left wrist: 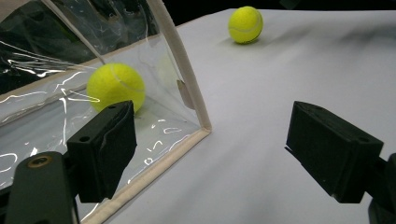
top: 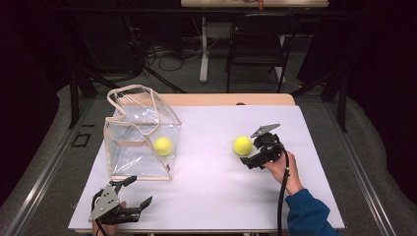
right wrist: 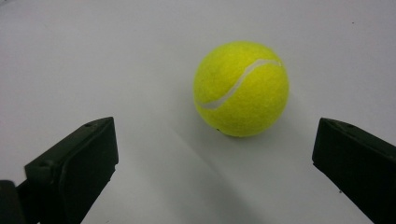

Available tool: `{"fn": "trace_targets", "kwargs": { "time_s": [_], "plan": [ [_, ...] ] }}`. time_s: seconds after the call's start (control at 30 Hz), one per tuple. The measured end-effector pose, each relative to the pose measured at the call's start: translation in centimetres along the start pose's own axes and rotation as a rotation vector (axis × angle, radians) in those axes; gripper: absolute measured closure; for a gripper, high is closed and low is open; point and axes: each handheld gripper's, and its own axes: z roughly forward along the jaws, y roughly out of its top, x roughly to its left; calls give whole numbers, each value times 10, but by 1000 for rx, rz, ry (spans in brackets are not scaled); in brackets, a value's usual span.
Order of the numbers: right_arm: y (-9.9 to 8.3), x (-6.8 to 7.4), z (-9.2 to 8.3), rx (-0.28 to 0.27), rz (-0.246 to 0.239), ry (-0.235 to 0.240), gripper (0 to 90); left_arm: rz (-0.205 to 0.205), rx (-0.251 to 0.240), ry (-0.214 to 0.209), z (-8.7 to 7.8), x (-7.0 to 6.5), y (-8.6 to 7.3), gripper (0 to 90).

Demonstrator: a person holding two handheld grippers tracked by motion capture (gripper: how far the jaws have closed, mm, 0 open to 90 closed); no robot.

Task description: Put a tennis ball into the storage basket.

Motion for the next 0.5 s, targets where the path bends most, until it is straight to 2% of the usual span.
{"fn": "trace_targets", "kwargs": {
  "time_s": [0.5],
  "plan": [
    [12,-7,15,-5,11,11,0,1,2,-1,0,-2,0,159]
  ]
}}
